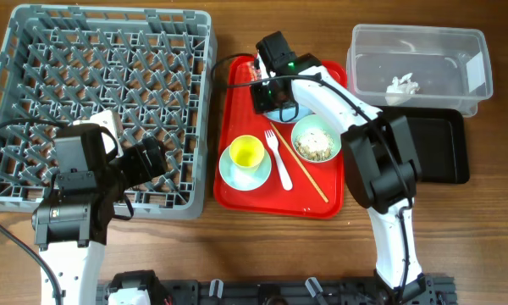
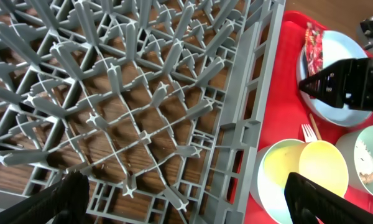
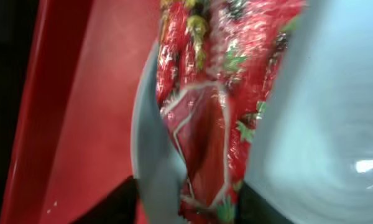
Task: Sort waste into correct bins and load items into the dishwasher rack
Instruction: 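Reach the right gripper back and grasp the red snack wrapper, then carry the red wrapper with the right gripper and drop it in the bin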
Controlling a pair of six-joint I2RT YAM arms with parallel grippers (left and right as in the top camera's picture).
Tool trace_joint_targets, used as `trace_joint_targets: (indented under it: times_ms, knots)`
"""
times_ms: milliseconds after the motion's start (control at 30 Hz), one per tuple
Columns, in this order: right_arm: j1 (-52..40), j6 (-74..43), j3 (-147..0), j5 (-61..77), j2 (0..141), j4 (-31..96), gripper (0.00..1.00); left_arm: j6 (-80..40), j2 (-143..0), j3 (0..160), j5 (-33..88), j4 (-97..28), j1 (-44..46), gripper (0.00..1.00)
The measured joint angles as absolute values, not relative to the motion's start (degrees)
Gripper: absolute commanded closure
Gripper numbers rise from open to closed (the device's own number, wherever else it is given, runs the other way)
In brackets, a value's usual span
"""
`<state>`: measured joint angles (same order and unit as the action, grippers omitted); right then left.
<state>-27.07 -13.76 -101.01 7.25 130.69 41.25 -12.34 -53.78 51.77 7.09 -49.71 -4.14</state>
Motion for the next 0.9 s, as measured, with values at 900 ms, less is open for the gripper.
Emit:
trace_joint_targets:
  times_ms: [900]
  knots:
    - [-26.57,-16.58,-101.34,5.87,122.52,42.57,0.93,-12.34,-53.80,51.77,7.09,-49.74,-4.14,0.00]
